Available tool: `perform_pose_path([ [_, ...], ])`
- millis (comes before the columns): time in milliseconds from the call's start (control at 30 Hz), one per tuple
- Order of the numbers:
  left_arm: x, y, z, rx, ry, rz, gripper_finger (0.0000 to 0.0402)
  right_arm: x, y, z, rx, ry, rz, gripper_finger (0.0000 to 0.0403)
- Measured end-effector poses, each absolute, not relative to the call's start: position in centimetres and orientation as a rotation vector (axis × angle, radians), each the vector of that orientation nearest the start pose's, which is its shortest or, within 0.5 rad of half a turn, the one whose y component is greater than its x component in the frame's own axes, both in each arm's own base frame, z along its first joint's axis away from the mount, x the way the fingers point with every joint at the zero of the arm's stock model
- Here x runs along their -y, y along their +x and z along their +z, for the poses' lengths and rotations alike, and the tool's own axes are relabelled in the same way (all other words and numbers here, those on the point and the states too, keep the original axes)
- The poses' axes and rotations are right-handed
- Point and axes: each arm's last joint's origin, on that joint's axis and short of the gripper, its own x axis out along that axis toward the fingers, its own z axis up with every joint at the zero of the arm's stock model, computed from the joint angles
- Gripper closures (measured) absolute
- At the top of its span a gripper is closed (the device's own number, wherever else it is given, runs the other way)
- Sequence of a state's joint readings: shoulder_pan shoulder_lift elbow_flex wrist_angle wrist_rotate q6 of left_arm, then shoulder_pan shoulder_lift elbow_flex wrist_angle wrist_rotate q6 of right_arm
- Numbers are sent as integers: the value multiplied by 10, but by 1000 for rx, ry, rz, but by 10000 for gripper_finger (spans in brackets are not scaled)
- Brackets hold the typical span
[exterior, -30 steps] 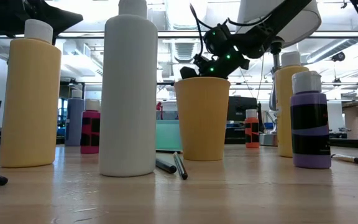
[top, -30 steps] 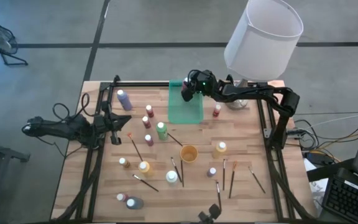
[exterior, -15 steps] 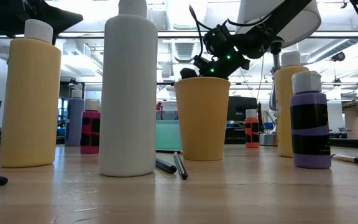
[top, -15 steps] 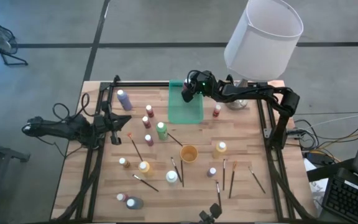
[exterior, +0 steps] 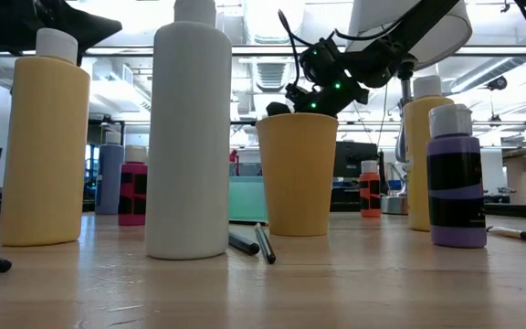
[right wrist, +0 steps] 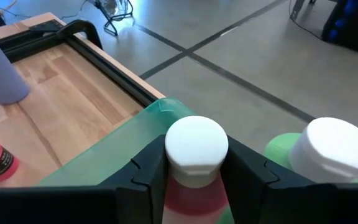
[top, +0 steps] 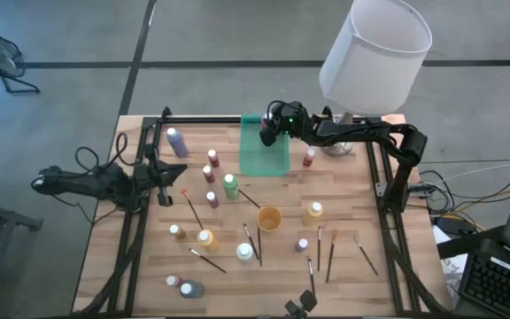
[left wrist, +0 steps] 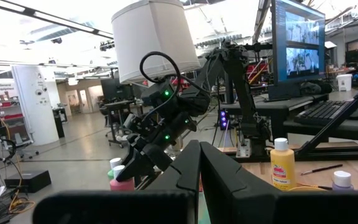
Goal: Pick & Place Paint Supplies
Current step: Put the large pink paint bottle into the green bin, then put the yellow paint bottle into the green bin
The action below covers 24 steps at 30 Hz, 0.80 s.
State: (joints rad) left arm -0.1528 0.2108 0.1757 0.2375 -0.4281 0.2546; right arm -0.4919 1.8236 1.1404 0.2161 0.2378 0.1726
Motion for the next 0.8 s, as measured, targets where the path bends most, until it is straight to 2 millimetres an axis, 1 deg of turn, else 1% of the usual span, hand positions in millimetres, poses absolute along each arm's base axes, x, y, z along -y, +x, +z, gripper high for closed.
perform_pose_path([
  [533,3,102,229,158,194,297,385,195,349,208,-403,221,-756,226],
  [800,3,102,229,158,194,297,385,194,348,215,-384,220,-754,197],
])
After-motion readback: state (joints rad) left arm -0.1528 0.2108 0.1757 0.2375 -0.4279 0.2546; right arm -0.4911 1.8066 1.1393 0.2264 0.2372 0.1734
